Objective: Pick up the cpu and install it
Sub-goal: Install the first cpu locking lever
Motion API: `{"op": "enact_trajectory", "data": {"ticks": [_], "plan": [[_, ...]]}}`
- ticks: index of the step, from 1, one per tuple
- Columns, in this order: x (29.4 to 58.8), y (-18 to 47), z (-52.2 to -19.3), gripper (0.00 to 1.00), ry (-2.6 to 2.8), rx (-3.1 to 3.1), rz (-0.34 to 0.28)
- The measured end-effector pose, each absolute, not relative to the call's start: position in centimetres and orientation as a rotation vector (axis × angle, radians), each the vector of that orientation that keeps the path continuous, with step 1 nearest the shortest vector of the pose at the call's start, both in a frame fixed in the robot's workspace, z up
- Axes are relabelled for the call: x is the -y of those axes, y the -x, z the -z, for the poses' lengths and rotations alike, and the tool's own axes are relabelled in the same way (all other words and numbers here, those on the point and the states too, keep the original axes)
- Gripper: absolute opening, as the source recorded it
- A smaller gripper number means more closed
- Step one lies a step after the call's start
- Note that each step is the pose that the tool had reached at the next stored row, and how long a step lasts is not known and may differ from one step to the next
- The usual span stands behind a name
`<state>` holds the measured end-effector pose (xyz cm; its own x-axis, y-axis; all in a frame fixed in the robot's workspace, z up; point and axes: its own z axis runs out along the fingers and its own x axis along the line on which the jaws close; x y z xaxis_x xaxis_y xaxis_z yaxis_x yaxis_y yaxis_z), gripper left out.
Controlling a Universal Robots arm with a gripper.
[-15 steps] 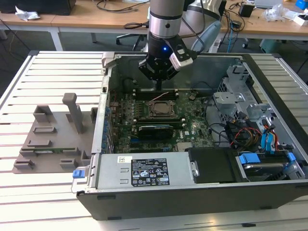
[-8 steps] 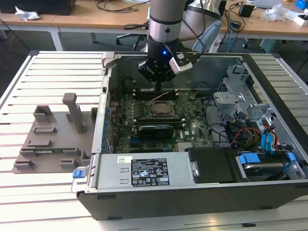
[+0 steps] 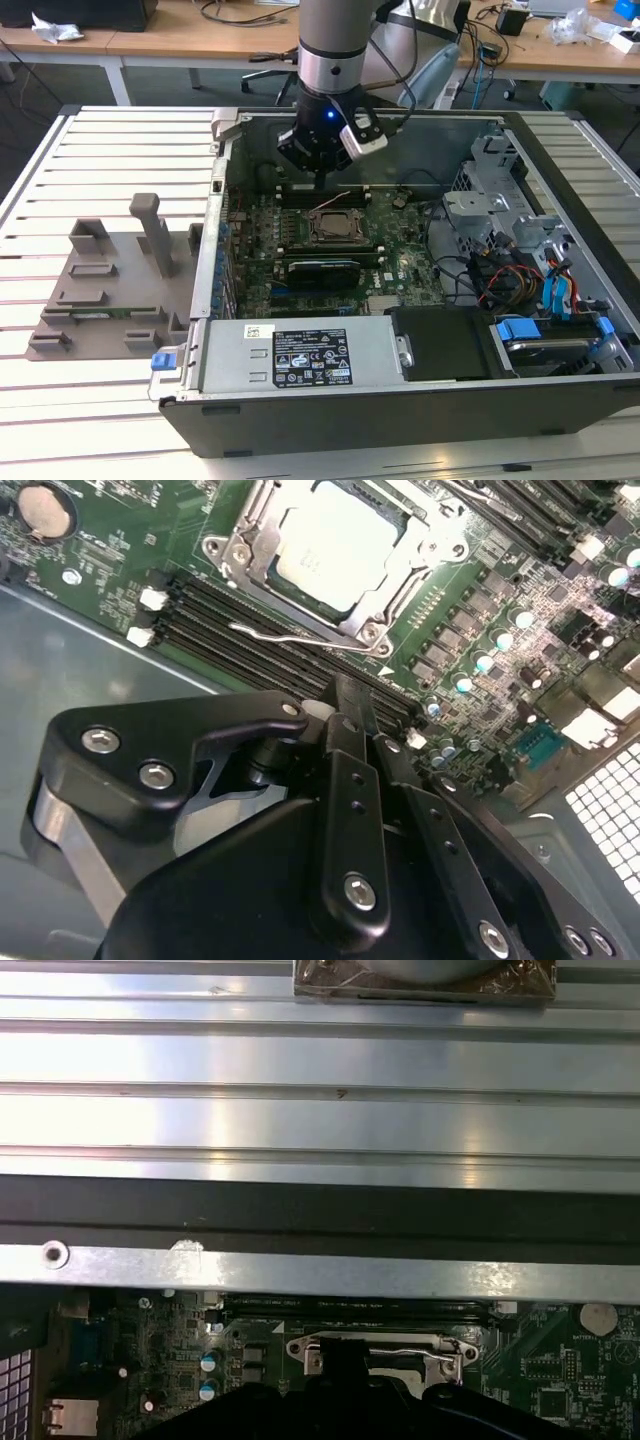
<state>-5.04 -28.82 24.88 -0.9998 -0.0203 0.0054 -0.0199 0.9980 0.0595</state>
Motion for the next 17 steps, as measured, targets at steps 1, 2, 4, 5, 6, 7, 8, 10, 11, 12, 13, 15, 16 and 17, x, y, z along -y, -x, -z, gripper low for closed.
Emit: {"op": "enact_trajectory", "data": {"ticks": [1,2,4,5,6,7,8,10,11,12,13,15,16,17], "plan": [[28.8,5.0,-24.8,0.11,-0.032,3.134,0.093],[28.8,5.0,-24.7,0.11,-0.032,3.134,0.093],[28.8,5.0,-24.5,0.11,-0.032,3.134,0.093],[28.8,5.0,-24.3,0.11,-0.032,3.134,0.093],[28.8,5.0,-24.3,0.11,-0.032,3.134,0.093],[28.8,5.0,-24.1,0.11,-0.032,3.134,0.093],[28.8,5.0,-24.1,0.11,-0.032,3.134,0.093],[28.8,5.0,-24.0,0.11,-0.032,3.134,0.093],[28.8,5.0,-23.9,0.11,-0.032,3.134,0.093],[28.8,5.0,-23.8,0.11,-0.032,3.134,0.093],[28.8,5.0,-23.7,0.11,-0.032,3.134,0.094],[28.8,5.0,-23.6,0.11,-0.032,3.134,0.093],[28.8,5.0,-23.5,0.11,-0.032,3.134,0.093],[28.8,5.0,-23.5,0.11,-0.032,3.134,0.093]]}}
